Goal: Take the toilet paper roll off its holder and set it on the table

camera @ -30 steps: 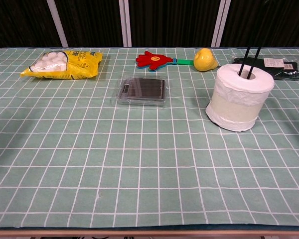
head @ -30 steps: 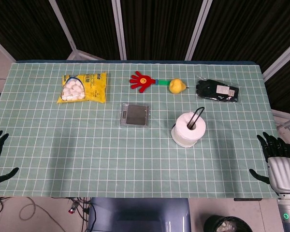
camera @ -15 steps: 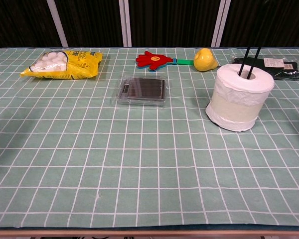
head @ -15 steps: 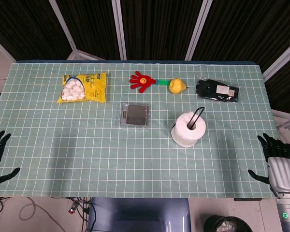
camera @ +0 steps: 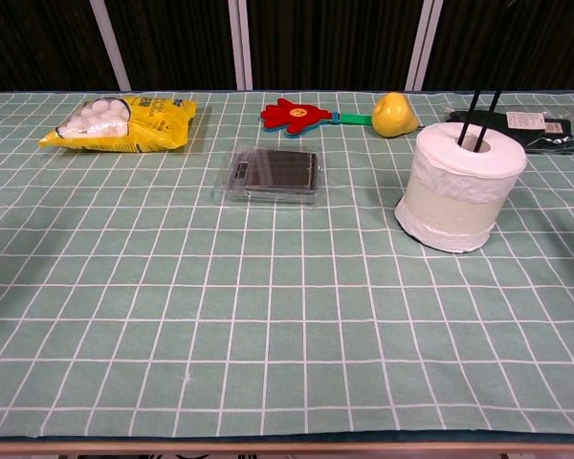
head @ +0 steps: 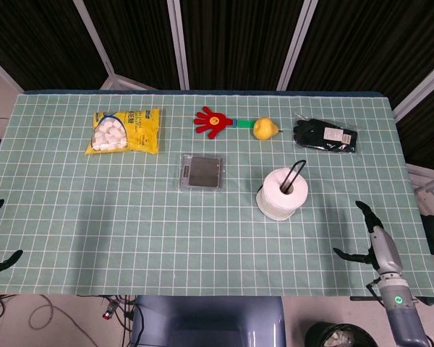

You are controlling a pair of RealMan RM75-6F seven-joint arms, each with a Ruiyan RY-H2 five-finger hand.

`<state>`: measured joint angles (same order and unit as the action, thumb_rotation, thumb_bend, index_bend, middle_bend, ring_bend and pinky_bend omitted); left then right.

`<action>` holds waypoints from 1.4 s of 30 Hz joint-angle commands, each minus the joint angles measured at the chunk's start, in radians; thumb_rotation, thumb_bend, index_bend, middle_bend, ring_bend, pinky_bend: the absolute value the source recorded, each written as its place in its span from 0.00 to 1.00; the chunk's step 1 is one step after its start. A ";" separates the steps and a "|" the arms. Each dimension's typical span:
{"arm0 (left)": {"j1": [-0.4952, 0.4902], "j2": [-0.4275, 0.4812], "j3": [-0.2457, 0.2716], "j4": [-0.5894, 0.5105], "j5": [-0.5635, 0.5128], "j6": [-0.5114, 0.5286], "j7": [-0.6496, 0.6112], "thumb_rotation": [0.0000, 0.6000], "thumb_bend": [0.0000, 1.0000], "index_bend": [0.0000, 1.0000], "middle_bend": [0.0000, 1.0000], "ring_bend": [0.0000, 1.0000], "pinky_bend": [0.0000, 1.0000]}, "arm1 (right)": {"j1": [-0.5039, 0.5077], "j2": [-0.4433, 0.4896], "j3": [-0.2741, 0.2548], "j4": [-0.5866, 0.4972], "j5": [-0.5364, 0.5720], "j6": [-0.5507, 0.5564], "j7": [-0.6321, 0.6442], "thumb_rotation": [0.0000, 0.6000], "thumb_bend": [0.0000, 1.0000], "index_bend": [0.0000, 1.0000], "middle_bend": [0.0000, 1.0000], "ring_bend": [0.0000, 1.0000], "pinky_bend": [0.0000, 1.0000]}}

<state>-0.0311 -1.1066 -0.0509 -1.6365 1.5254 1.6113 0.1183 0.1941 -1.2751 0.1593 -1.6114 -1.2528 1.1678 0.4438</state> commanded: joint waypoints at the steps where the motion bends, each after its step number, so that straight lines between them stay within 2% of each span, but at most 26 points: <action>1: -0.003 -0.005 0.000 0.000 -0.003 -0.007 0.009 1.00 0.10 0.06 0.00 0.00 0.00 | 0.055 -0.080 0.057 0.065 0.092 -0.073 0.029 1.00 0.12 0.00 0.00 0.00 0.01; 6: -0.003 -0.010 -0.003 -0.001 -0.006 -0.007 0.022 1.00 0.10 0.06 0.00 0.00 0.00 | 0.089 -0.165 0.110 0.137 0.162 -0.098 0.058 1.00 0.12 0.00 0.00 0.00 0.01; 14: -0.005 -0.020 -0.003 -0.001 -0.007 -0.013 0.044 1.00 0.10 0.07 0.00 0.00 0.00 | 0.129 -0.224 0.140 0.189 0.189 -0.132 0.054 1.00 0.12 0.00 0.00 0.00 0.00; 25: -0.006 -0.031 -0.008 0.002 -0.017 -0.016 0.064 1.00 0.10 0.07 0.00 0.00 0.00 | 0.180 -0.250 0.169 0.211 0.206 -0.197 0.050 1.00 0.12 0.00 0.00 0.00 0.00; 32: -0.008 -0.039 -0.013 0.002 -0.028 -0.020 0.080 1.00 0.10 0.07 0.00 0.00 0.00 | 0.205 -0.250 0.193 0.184 0.203 -0.199 0.033 1.00 0.12 0.00 0.00 0.00 0.00; 42: -0.004 -0.040 -0.019 -0.004 -0.041 -0.017 0.085 1.00 0.10 0.07 0.00 0.00 0.00 | 0.239 -0.249 0.191 0.166 0.228 -0.256 0.002 1.00 0.11 0.00 0.00 0.00 0.00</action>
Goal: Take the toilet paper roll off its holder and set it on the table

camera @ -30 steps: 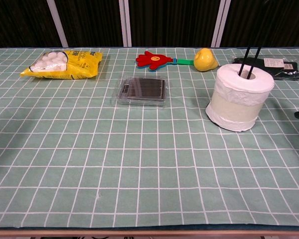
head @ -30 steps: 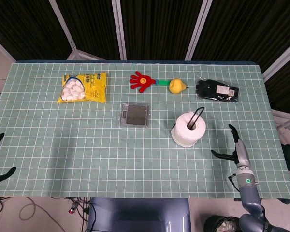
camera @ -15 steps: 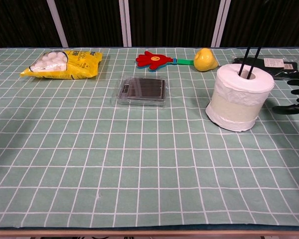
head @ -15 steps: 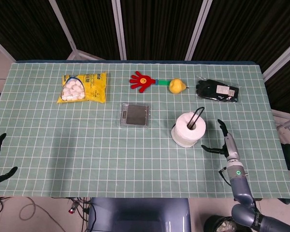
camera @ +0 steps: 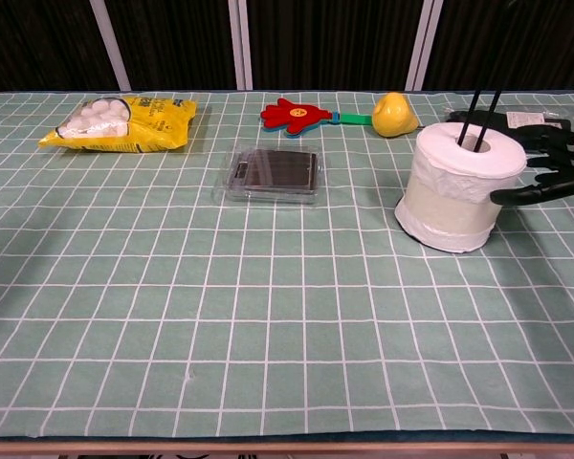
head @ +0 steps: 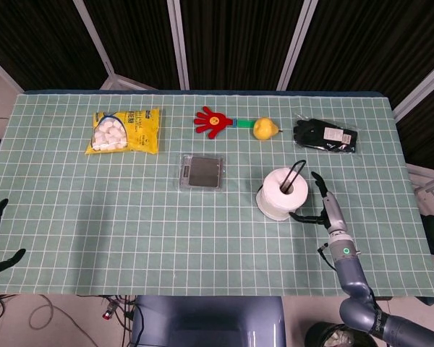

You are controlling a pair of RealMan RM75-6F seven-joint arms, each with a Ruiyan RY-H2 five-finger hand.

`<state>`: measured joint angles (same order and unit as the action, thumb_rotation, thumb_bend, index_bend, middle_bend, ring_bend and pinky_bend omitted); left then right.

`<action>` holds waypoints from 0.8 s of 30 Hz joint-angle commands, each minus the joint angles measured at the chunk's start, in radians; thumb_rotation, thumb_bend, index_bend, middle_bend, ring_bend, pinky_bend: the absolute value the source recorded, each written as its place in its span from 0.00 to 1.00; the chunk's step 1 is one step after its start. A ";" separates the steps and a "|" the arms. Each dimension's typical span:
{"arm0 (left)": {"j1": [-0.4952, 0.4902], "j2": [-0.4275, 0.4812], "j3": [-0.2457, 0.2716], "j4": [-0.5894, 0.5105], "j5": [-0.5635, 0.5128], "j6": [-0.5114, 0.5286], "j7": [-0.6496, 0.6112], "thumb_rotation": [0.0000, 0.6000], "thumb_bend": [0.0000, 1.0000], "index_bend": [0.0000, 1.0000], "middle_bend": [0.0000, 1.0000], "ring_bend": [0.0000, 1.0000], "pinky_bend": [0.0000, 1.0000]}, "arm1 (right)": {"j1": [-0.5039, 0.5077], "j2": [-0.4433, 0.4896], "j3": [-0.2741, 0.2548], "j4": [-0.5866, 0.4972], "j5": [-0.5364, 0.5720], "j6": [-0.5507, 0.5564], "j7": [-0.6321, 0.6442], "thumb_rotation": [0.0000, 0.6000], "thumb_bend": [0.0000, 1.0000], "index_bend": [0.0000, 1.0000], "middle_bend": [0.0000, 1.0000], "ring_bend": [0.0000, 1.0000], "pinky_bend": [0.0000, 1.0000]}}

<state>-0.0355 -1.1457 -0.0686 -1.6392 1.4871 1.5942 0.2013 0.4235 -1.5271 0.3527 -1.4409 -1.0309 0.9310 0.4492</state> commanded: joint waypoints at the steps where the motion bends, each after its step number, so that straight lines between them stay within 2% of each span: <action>1: 0.001 -0.001 -0.002 -0.002 -0.005 0.000 0.004 1.00 0.10 0.07 0.00 0.00 0.00 | 0.013 0.003 0.000 -0.005 0.008 -0.029 0.001 1.00 0.11 0.00 0.00 0.00 0.00; 5: 0.001 -0.003 -0.003 -0.005 -0.011 -0.003 0.009 1.00 0.10 0.08 0.00 0.00 0.00 | 0.028 -0.002 0.011 0.006 -0.003 -0.057 0.037 1.00 0.07 0.00 0.00 0.00 0.00; 13: 0.001 -0.005 -0.002 -0.013 -0.016 -0.009 0.018 1.00 0.10 0.08 0.00 0.00 0.00 | 0.050 -0.041 0.029 0.070 -0.049 -0.092 0.155 1.00 0.06 0.00 0.00 0.00 0.00; 24: 0.003 -0.006 -0.004 -0.018 -0.024 -0.010 0.022 1.00 0.10 0.08 0.00 0.00 0.00 | 0.072 -0.075 0.035 0.114 -0.070 -0.127 0.239 1.00 0.05 0.00 0.00 0.00 0.00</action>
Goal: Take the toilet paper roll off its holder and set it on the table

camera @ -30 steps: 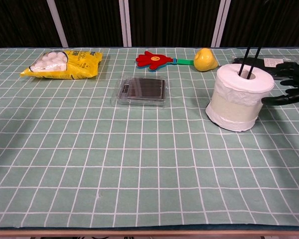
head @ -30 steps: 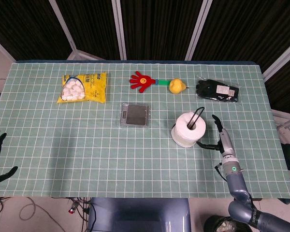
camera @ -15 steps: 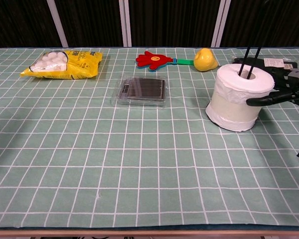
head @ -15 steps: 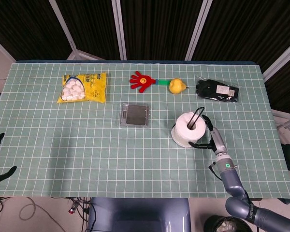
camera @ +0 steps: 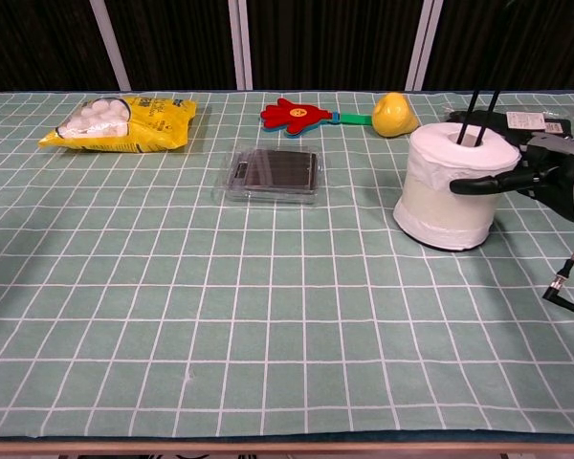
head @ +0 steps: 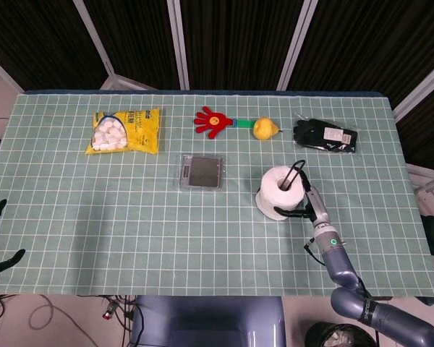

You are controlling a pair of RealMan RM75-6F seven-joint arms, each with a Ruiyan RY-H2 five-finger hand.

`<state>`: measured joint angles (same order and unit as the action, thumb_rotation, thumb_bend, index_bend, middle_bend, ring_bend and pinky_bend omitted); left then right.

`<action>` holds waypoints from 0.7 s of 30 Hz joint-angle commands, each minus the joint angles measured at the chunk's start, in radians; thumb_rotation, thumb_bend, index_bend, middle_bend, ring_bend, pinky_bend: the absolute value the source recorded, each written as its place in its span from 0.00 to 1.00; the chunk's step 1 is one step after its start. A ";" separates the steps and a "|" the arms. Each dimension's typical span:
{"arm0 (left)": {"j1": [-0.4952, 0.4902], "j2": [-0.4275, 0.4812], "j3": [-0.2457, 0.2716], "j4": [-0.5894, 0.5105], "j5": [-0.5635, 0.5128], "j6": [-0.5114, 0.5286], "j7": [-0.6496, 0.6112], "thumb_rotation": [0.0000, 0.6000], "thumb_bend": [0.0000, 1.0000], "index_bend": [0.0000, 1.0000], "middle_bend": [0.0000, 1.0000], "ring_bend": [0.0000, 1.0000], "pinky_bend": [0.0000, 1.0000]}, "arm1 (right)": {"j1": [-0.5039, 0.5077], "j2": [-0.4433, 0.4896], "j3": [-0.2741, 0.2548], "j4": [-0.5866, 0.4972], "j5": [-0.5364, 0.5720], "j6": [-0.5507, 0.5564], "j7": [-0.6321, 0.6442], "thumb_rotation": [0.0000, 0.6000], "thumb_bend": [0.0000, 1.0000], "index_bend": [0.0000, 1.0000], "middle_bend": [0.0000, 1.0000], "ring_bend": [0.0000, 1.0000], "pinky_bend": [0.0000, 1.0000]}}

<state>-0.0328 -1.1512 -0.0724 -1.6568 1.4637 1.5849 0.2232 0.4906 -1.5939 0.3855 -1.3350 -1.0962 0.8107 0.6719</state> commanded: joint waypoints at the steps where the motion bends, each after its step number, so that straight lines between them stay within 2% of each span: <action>1: 0.000 0.000 0.000 -0.001 -0.001 -0.001 0.000 1.00 0.10 0.08 0.00 0.00 0.00 | 0.007 -0.011 0.002 0.011 -0.008 -0.008 0.022 1.00 0.05 0.00 0.00 0.00 0.00; 4: 0.000 -0.001 -0.001 -0.002 -0.004 -0.002 0.001 1.00 0.10 0.08 0.00 0.00 0.00 | 0.013 -0.016 0.001 0.019 -0.016 -0.015 0.035 1.00 0.05 0.00 0.01 0.00 0.00; 7: 0.000 -0.002 -0.002 -0.002 -0.005 -0.002 0.002 1.00 0.10 0.09 0.00 0.00 0.00 | 0.017 -0.021 0.004 0.027 -0.017 -0.017 0.047 1.00 0.05 0.02 0.11 0.02 0.00; 9: 0.001 -0.002 -0.003 -0.003 -0.005 0.000 0.003 1.00 0.10 0.09 0.00 0.00 0.00 | 0.017 -0.029 0.010 0.037 -0.011 -0.008 0.051 1.00 0.05 0.10 0.20 0.09 0.00; 12: 0.001 -0.003 -0.003 -0.003 -0.006 0.001 0.003 1.00 0.10 0.09 0.00 0.00 0.00 | 0.011 -0.046 0.021 0.047 0.011 0.014 0.056 1.00 0.05 0.21 0.27 0.19 0.02; 18: 0.001 -0.005 -0.003 -0.004 -0.007 -0.001 0.007 1.00 0.10 0.11 0.00 0.00 0.00 | 0.005 -0.075 0.041 0.065 0.031 0.071 0.047 1.00 0.07 0.35 0.38 0.35 0.09; 21: 0.001 -0.005 -0.002 -0.004 -0.007 -0.001 0.008 1.00 0.10 0.12 0.00 0.00 0.00 | 0.000 -0.086 0.047 0.068 0.030 0.098 0.048 1.00 0.10 0.37 0.39 0.36 0.10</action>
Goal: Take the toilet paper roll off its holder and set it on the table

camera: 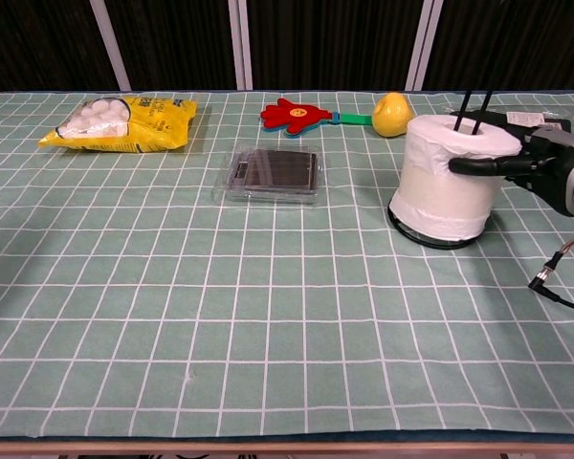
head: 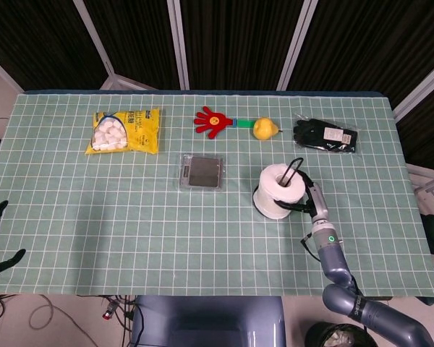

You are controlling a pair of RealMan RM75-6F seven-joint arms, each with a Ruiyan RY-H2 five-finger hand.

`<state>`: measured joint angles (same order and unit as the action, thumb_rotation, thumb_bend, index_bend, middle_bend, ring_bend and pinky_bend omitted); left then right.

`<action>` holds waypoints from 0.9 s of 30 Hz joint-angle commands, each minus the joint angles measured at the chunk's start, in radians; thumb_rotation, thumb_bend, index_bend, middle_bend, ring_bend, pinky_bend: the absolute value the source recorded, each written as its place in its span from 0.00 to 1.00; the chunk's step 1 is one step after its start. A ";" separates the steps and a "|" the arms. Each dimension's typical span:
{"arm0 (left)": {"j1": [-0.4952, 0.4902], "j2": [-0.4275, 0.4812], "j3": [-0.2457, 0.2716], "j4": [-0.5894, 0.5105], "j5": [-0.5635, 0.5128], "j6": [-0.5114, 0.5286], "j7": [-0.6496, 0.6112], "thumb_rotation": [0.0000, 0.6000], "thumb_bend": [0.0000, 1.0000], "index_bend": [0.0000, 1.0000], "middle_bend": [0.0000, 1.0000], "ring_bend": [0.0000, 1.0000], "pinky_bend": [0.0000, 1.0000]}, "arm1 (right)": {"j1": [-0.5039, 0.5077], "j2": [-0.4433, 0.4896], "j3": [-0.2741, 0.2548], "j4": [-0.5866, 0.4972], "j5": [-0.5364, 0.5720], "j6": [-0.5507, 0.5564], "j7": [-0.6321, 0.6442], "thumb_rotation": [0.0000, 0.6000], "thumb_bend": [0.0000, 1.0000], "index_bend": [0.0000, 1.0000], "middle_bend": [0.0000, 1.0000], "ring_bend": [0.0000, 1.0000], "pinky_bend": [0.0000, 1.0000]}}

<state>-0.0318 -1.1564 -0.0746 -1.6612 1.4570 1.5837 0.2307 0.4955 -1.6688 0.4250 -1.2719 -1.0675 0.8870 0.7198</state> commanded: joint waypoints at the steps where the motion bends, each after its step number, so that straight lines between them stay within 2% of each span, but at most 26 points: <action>1: 0.000 -0.001 -0.001 0.000 -0.001 0.000 0.001 1.00 0.10 0.12 0.00 0.00 0.00 | -0.007 -0.012 0.009 0.003 -0.001 0.028 0.004 1.00 0.10 0.38 0.39 0.36 0.10; 7: 0.001 -0.001 -0.002 -0.001 -0.003 0.001 0.002 1.00 0.10 0.12 0.00 0.00 0.00 | -0.017 0.011 0.014 -0.027 -0.050 0.061 0.032 1.00 0.10 0.38 0.39 0.36 0.10; 15: 0.000 -0.004 0.001 -0.002 0.001 0.000 0.013 1.00 0.10 0.12 0.00 0.00 0.00 | -0.031 0.120 0.041 -0.128 -0.120 0.104 0.045 1.00 0.10 0.38 0.39 0.36 0.10; 25: 0.004 -0.005 -0.001 -0.004 0.004 0.012 0.013 1.00 0.10 0.12 0.00 0.00 0.00 | -0.036 0.335 0.129 -0.308 -0.093 0.092 -0.035 1.00 0.10 0.38 0.39 0.36 0.10; 27: 0.004 -0.006 -0.002 -0.003 0.003 0.011 0.015 1.00 0.10 0.12 0.00 0.00 0.00 | -0.043 0.404 0.154 -0.368 -0.080 0.085 -0.061 1.00 0.10 0.38 0.39 0.36 0.10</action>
<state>-0.0277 -1.1621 -0.0763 -1.6642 1.4601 1.5950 0.2452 0.4611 -1.3382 0.5436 -1.5718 -1.1646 0.9804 0.6940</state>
